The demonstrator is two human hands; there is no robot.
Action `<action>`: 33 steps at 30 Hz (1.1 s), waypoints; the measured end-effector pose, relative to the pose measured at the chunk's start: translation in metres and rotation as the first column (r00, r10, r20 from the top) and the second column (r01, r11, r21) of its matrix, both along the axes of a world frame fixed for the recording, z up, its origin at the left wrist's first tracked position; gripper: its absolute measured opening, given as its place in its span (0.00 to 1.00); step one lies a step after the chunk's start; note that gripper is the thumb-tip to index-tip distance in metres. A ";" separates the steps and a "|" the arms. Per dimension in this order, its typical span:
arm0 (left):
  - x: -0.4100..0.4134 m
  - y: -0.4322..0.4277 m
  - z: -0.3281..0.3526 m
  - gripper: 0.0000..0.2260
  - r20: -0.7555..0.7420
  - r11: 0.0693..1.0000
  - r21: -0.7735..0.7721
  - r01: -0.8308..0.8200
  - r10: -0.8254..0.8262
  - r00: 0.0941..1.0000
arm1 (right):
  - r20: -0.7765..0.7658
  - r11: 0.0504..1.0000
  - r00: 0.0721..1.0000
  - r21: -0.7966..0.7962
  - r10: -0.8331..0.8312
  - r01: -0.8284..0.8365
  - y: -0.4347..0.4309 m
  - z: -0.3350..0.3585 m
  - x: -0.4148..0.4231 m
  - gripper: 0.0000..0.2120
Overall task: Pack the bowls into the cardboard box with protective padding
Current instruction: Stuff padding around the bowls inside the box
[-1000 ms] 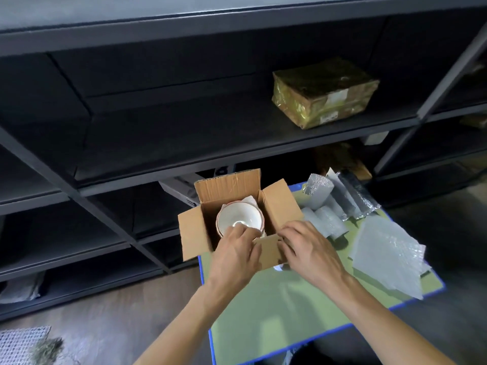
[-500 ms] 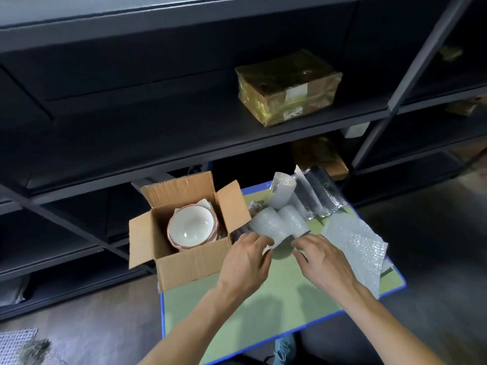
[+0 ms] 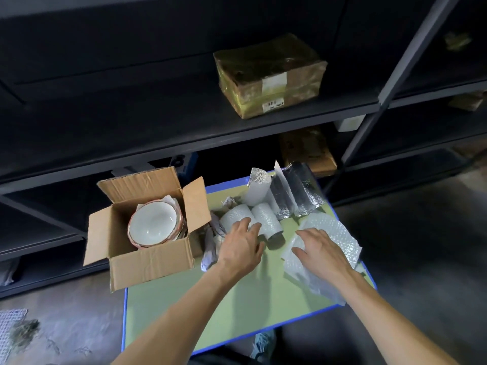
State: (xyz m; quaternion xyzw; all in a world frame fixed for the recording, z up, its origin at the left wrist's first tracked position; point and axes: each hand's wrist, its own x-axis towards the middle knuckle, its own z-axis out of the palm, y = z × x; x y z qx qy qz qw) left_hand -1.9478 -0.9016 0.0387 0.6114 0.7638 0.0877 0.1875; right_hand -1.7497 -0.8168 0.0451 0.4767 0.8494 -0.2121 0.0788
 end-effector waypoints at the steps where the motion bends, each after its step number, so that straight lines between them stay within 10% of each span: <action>1: 0.001 0.002 -0.002 0.20 -0.006 1.000 -0.004 -0.009 0.009 1.000 | 0.000 1.000 1.000 -0.005 0.002 -0.002 0.003 -0.003 0.000 0.25; 21: 0.024 0.013 -0.018 0.06 0.087 0.999 0.045 -0.018 0.014 0.996 | 0.182 0.994 0.980 0.090 -0.073 0.058 0.041 -0.029 0.016 0.32; 33: 0.063 0.023 -0.040 0.19 0.142 0.982 -0.141 0.126 -0.106 0.984 | 0.240 0.994 0.965 0.002 -0.104 0.106 0.037 -0.056 0.039 0.42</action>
